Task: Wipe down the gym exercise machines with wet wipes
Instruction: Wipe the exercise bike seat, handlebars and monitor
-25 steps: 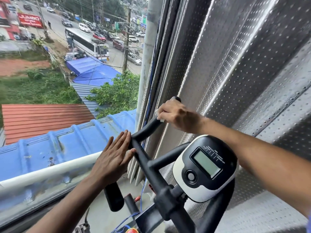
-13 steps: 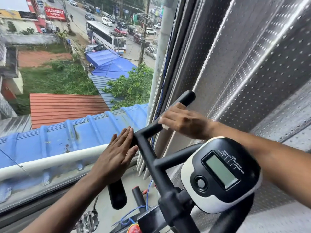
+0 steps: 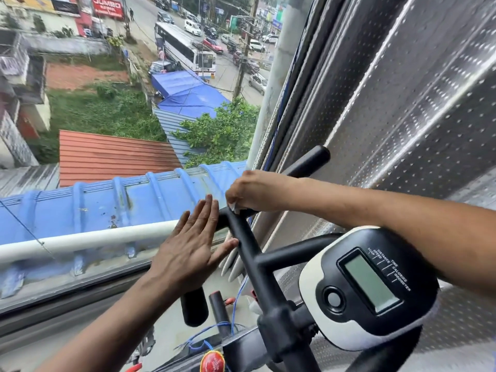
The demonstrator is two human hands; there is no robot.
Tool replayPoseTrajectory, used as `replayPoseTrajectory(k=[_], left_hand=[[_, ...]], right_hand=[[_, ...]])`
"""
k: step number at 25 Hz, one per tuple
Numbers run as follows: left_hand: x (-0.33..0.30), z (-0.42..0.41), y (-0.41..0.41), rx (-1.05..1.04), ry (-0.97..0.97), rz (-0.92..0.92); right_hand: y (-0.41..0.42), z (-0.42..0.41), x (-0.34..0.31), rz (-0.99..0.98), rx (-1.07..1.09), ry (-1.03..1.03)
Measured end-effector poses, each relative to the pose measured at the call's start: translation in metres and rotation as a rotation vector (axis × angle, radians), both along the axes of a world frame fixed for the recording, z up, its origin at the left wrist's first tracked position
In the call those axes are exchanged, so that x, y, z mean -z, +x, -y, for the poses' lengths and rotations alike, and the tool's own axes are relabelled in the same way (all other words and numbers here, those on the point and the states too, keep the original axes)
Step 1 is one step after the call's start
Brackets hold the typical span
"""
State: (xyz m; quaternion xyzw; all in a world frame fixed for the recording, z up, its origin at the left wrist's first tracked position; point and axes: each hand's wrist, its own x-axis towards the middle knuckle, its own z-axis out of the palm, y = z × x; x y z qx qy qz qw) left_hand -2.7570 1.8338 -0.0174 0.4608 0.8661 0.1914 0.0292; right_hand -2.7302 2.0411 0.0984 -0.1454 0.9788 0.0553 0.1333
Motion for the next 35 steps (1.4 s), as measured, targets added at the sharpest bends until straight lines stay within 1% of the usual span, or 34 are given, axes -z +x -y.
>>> replayPoseTrajectory(k=[2, 4, 7, 10, 11, 14, 17, 18, 19, 20, 21, 23, 24, 25, 26, 28, 30, 33, 35], left_hand=[[0.001, 0.002, 0.0, -0.006, 0.008, 0.025], [0.002, 0.002, -0.002, -0.016, 0.027, 0.066], [0.003, 0.001, -0.004, -0.001, 0.021, 0.087], [0.003, 0.0, -0.007, 0.004, 0.016, 0.088], [0.003, 0.0, -0.007, 0.013, 0.017, 0.087], [0.003, 0.0, -0.007, 0.022, 0.015, 0.077], [0.004, -0.002, -0.009, 0.038, 0.043, 0.062], [0.004, -0.004, -0.01, 0.066, 0.055, 0.049], [0.004, -0.006, -0.012, 0.113, 0.067, 0.027], [0.003, -0.01, -0.013, 0.171, 0.086, 0.002], [0.002, -0.013, -0.014, 0.224, 0.107, -0.012], [0.0, -0.019, -0.015, 0.266, 0.144, 0.009], [0.0, -0.021, -0.016, 0.264, 0.155, 0.022], [0.001, -0.023, -0.016, 0.265, 0.158, 0.03], [0.002, -0.023, -0.017, 0.268, 0.157, 0.026], [0.004, -0.022, -0.018, 0.266, 0.149, 0.01], [0.004, -0.022, -0.019, 0.268, 0.147, 0.003], [0.004, -0.023, -0.018, 0.27, 0.151, 0.011], [0.003, -0.022, -0.018, 0.262, 0.152, 0.015]], right_hand=[[-0.014, 0.003, 0.004, 0.039, 0.071, -0.068], [-0.014, -0.009, -0.012, 0.1, 0.081, -0.038], [0.0, -0.03, -0.06, 0.171, 0.09, 0.032], [0.013, -0.051, -0.104, 0.099, 0.143, 0.161], [0.019, -0.056, -0.117, 0.072, 0.187, 0.17], [0.042, -0.07, -0.141, 0.023, 0.378, 0.039], [0.057, -0.084, -0.153, -0.032, 0.499, -0.098], [0.061, -0.091, -0.154, -0.043, 0.554, -0.166], [0.064, -0.099, -0.151, -0.069, 0.621, -0.286], [0.068, -0.108, -0.144, -0.138, 0.689, -0.467], [0.072, -0.115, -0.134, -0.25, 0.749, -0.701], [0.08, -0.12, -0.101, -0.528, 0.837, -1.185], [0.083, -0.119, -0.082, -0.64, 0.874, -1.364], [0.088, -0.117, -0.066, -0.711, 0.926, -1.478], [0.092, -0.114, -0.054, -0.75, 0.978, -1.527], [0.1, -0.105, -0.038, -0.74, 1.029, -1.561], [0.103, -0.091, -0.031, -0.745, 1.021, -1.658], [0.103, -0.075, -0.021, -0.825, 1.002, -1.814], [0.101, -0.071, -0.016, -0.877, 1.021, -1.832]])
